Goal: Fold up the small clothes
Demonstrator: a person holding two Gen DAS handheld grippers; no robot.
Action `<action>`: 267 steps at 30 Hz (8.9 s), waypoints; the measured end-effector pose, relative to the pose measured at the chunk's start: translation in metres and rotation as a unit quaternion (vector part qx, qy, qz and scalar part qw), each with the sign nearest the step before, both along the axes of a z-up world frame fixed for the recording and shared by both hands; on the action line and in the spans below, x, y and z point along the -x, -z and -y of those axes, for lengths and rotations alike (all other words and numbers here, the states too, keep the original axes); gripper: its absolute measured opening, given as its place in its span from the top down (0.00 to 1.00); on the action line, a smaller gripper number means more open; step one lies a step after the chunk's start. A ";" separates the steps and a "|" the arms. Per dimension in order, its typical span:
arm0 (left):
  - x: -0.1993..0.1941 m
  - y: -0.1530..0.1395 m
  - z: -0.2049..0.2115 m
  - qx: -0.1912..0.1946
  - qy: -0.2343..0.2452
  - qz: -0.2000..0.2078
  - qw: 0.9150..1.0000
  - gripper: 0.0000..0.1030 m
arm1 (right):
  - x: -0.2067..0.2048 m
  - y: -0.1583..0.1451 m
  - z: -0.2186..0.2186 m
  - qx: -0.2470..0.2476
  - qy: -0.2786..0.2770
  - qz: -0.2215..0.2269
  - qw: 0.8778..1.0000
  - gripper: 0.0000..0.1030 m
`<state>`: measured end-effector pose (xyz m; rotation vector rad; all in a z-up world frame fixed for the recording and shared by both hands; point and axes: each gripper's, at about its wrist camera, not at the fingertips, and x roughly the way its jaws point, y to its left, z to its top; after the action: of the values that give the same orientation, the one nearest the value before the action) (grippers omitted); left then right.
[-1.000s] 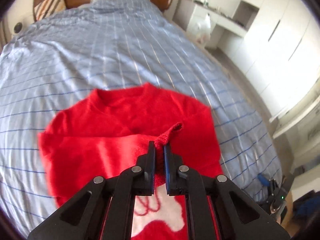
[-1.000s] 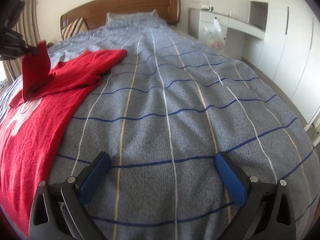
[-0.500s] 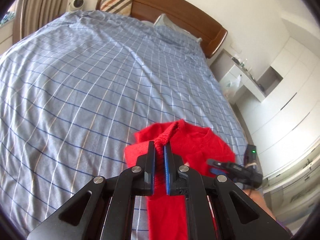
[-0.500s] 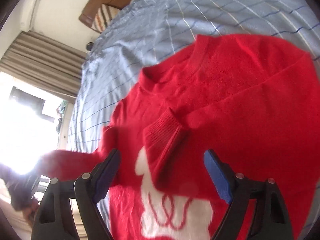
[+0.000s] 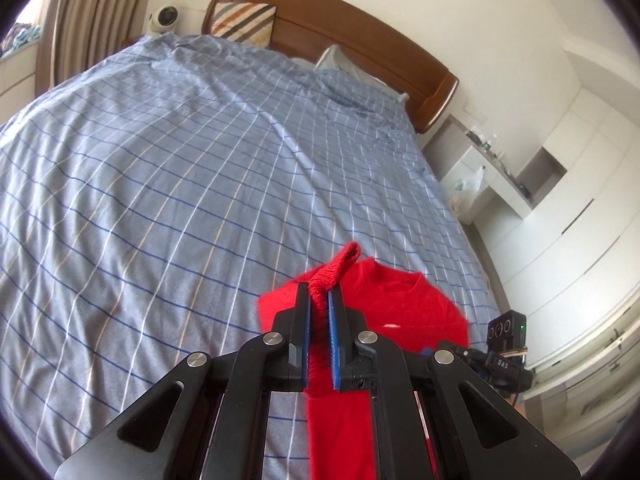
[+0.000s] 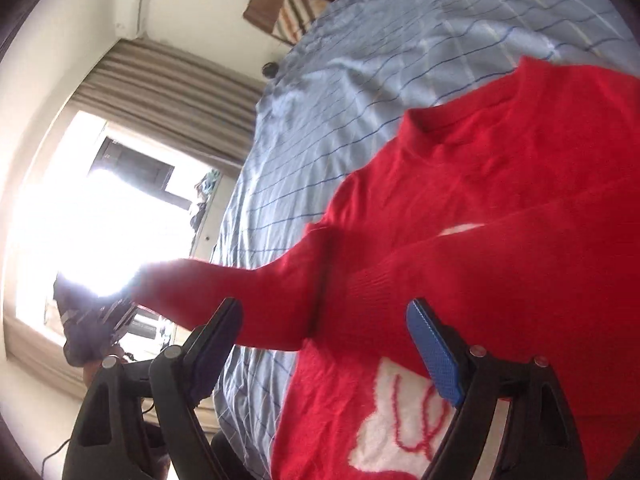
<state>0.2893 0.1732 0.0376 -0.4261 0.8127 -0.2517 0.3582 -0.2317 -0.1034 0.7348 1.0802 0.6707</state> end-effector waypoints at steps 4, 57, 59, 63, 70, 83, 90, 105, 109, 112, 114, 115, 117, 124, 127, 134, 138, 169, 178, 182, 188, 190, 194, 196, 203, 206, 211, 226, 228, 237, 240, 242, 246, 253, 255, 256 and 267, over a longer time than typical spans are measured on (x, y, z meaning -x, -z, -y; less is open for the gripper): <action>-0.001 -0.033 0.044 -0.006 0.049 0.018 0.999 0.94 | 0.032 -0.012 0.037 0.012 0.020 0.023 0.999 0.18; 0.211 0.201 0.112 -0.163 0.080 -0.124 0.976 0.11 | 0.335 0.003 0.101 0.292 0.024 0.075 0.953 0.15; 0.220 0.200 0.117 -0.157 0.089 -0.111 0.977 0.15 | 0.334 0.020 0.098 0.269 0.040 0.056 0.961 0.18; 0.220 0.199 0.119 -0.134 0.100 -0.100 0.981 0.20 | 0.330 0.035 0.094 0.209 0.073 0.035 0.975 0.21; 0.213 0.204 0.111 -0.098 0.095 -0.108 0.985 0.19 | 0.331 0.035 0.089 0.207 0.092 0.043 0.973 0.21; 0.215 0.204 0.107 -0.086 0.090 -0.108 0.986 0.18 | 0.339 0.028 0.093 0.240 0.073 0.064 0.966 0.21; 0.215 0.203 0.103 -0.075 0.082 -0.108 0.988 0.24 | 0.349 0.019 0.104 0.233 0.068 0.078 0.967 0.21; 0.219 0.198 0.100 -0.062 0.098 -0.130 0.985 0.58 | 0.318 0.040 0.093 0.190 0.049 0.000 0.980 0.90; 0.215 0.207 0.101 -0.055 0.099 -0.145 0.983 0.93 | 0.316 0.037 0.092 0.191 0.046 0.008 0.980 0.94; 0.218 0.201 0.095 -0.036 0.094 -0.146 0.984 0.98 | 0.314 0.037 0.088 0.203 0.047 0.008 0.978 0.94; 0.222 0.190 0.086 -0.016 0.087 -0.138 0.986 0.98 | 0.317 0.031 0.091 0.194 0.055 0.009 0.979 0.95; 0.222 0.183 0.081 -0.001 0.083 -0.132 0.988 0.98 | 0.319 0.027 0.095 0.185 0.063 0.011 0.981 0.95; 0.216 0.167 0.073 0.031 0.073 -0.115 0.990 0.98 | 0.318 0.015 0.101 0.162 0.079 0.018 0.984 0.95; 0.124 0.123 0.075 0.070 0.045 -0.039 0.996 0.98 | 0.248 -0.038 0.122 0.125 0.137 0.103 0.977 0.95; 0.064 0.117 0.081 0.067 0.033 -0.032 0.997 0.98 | 0.189 -0.056 0.127 0.128 0.148 0.136 0.971 0.95; -0.068 0.113 0.104 0.025 -0.004 -0.039 0.999 0.98 | 0.035 -0.061 0.123 0.167 0.153 0.127 0.966 0.95; -0.117 0.127 0.121 -0.023 -0.017 -0.041 0.999 0.98 | -0.028 -0.043 0.126 0.186 0.172 0.107 0.961 0.95; 0.124 0.135 0.019 -0.041 -0.035 -0.076 0.996 0.15 | 0.016 0.029 0.143 0.196 0.152 -0.019 0.969 0.91; 0.156 0.152 -0.020 0.013 -0.090 -0.078 0.993 0.15 | -0.013 -0.078 -0.043 0.213 0.031 0.097 0.972 0.91; 0.166 0.150 -0.033 0.015 -0.101 -0.072 0.992 0.15 | -0.022 -0.055 -0.132 0.243 -0.013 0.105 0.964 0.88; 0.180 0.152 -0.053 -0.001 -0.113 -0.070 0.991 0.15 | -0.008 -0.023 -0.162 0.079 -0.074 0.045 0.993 0.57; 0.184 0.154 -0.059 -0.001 -0.120 -0.070 0.990 0.15 | 0.003 -0.043 -0.146 0.054 -0.079 0.077 0.992 0.56; 0.183 0.157 -0.060 -0.002 -0.123 -0.071 0.990 0.15 | 0.016 -0.069 -0.104 0.175 -0.046 0.130 0.975 0.56; 0.178 0.157 -0.052 -0.003 -0.116 -0.073 0.991 0.15 | 0.019 -0.060 -0.096 0.212 -0.052 0.125 0.968 0.56; 0.128 0.128 -0.003 -0.016 -0.059 -0.065 0.996 0.14 | 0.053 0.016 -0.154 0.267 -0.133 0.115 0.948 0.56; 0.088 0.106 0.019 -0.003 -0.031 -0.042 0.999 0.07 | 0.064 -0.004 -0.140 0.229 -0.120 0.125 0.958 0.51; -0.004 0.110 0.078 0.008 0.055 -0.057 0.997 0.05 | 0.054 -0.047 -0.061 0.224 -0.023 0.154 0.962 0.25; -0.077 0.188 0.112 -0.090 0.053 -0.162 0.981 0.51 | -0.043 0.037 -0.049 0.197 0.052 0.007 0.979 0.63; -0.073 0.185 0.121 -0.084 0.072 -0.157 0.981 0.80 | -0.033 0.018 -0.074 0.277 0.031 0.074 0.957 0.67; -0.040 0.093 0.117 -0.094 0.082 -0.030 0.992 0.79 | 0.002 -0.079 -0.078 0.302 0.035 0.225 0.926 0.67; -0.034 0.101 0.126 -0.159 0.064 -0.030 0.985 0.34 | -0.007 -0.072 -0.060 0.282 0.028 0.185 0.941 0.47; -0.019 0.111 0.126 -0.226 0.020 -0.021 0.974 0.15 | -0.004 -0.055 -0.048 0.309 0.034 0.157 0.937 0.18; 0.030 0.109 0.119 -0.250 -0.011 0.023 0.968 0.05 | 0.041 -0.037 -0.022 0.365 0.036 0.154 0.917 0.11; 0.089 0.070 0.126 -0.285 -0.039 0.086 0.954 0.00 | 0.129 -0.070 -0.016 0.404 0.046 0.213 0.888 0.07; 0.099 0.061 0.127 -0.284 -0.046 0.084 0.954 0.00 | 0.147 -0.086 -0.021 0.408 0.048 0.222 0.884 0.07; 0.104 0.057 0.127 -0.282 -0.051 0.084 0.954 0.00 | 0.154 -0.093 -0.025 0.409 0.050 0.225 0.883 0.07; 0.160 0.033 0.125 -0.287 -0.073 0.054 0.954 0.00 | 0.233 -0.134 -0.058 0.411 0.045 0.228 0.881 0.07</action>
<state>0.1295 0.0482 0.0050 0.0768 0.7040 0.1036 0.1249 -0.1739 0.0308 -0.1184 0.7737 0.2265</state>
